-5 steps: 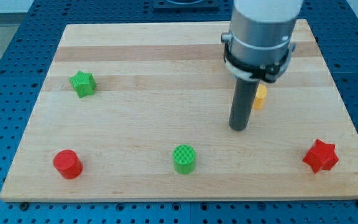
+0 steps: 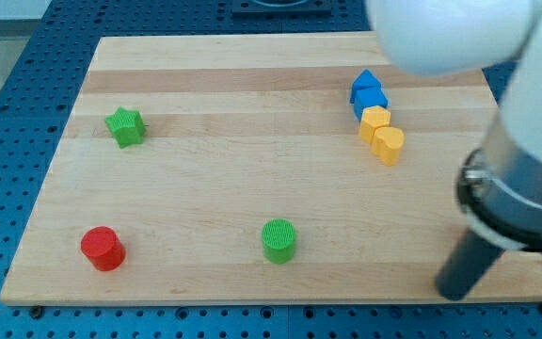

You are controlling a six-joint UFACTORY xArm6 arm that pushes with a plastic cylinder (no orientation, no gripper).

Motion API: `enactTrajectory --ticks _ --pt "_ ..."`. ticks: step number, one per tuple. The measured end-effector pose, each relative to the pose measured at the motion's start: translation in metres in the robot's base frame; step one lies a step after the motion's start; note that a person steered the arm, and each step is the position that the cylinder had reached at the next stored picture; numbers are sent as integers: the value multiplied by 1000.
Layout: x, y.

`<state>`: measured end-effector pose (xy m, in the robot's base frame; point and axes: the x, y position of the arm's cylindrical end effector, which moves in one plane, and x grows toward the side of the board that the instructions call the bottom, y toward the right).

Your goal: Push the red star towards up and left

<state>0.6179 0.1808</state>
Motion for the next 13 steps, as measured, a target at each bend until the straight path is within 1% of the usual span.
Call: enactTrajectory --ticks 1,2,5,7,8,10,13 --pt "-4 39" --pt "-15 44" --pt "-64 44" --pt "-87 44" --pt "-96 44" --pt "-97 43" --pt "-118 5"
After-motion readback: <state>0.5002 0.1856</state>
